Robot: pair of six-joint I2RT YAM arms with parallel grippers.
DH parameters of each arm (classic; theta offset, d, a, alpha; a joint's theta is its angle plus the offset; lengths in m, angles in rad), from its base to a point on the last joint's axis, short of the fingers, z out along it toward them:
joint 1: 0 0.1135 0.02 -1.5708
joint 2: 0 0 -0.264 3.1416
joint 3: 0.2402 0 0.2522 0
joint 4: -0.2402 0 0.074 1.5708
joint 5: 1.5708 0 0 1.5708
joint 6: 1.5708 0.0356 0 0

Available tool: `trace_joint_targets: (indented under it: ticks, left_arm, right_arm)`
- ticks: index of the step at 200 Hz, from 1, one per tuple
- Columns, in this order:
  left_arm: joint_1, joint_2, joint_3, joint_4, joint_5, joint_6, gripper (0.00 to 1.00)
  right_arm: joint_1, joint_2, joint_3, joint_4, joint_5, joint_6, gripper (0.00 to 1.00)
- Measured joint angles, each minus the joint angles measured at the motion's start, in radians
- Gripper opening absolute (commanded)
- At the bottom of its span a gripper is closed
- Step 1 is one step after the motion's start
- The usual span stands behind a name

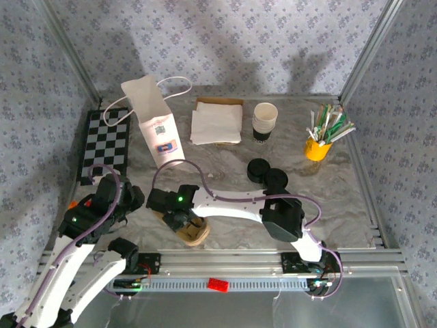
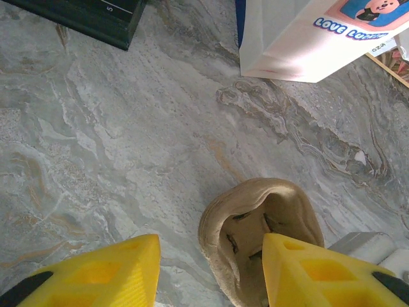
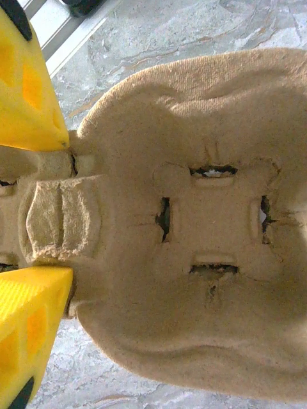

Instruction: Pack the takeout coffee

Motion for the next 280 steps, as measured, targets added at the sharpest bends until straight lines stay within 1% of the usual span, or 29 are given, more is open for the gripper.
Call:
trace_joint_targets:
  ticks: [19,63,99,146,224,256,280]
  left_arm:
    - [0.005,0.0,0.0,0.0,0.0,0.0,0.47]
    - [0.007,0.001,0.0,0.0,0.0,0.0,0.47]
    - [0.011,0.001,0.0,0.0,0.0,0.0,0.47]
    - [0.011,0.001,0.0,0.0,0.0,0.001,0.48]
    - [0.011,0.016,0.018,0.002,0.019,0.003,0.48]
    - [0.011,0.042,0.03,0.014,0.066,0.013,0.49]
    - [0.01,0.082,0.031,0.045,0.127,0.019,0.47]
  right_arm:
    - [-0.004,0.004,0.004,-0.006,0.001,0.0,0.45]
    - [-0.006,0.013,0.025,-0.03,0.009,-0.003,0.34]
    - [-0.008,0.012,0.029,-0.034,0.009,-0.004,0.29]
    - [-0.016,-0.012,0.029,-0.037,0.008,-0.003,0.27]
    - [-0.046,-0.153,0.018,-0.04,0.014,0.001,0.27]
    - [-0.071,-0.239,-0.047,-0.051,0.017,0.024,0.27]
    - [-0.101,-0.31,-0.131,-0.061,0.026,0.051,0.27]
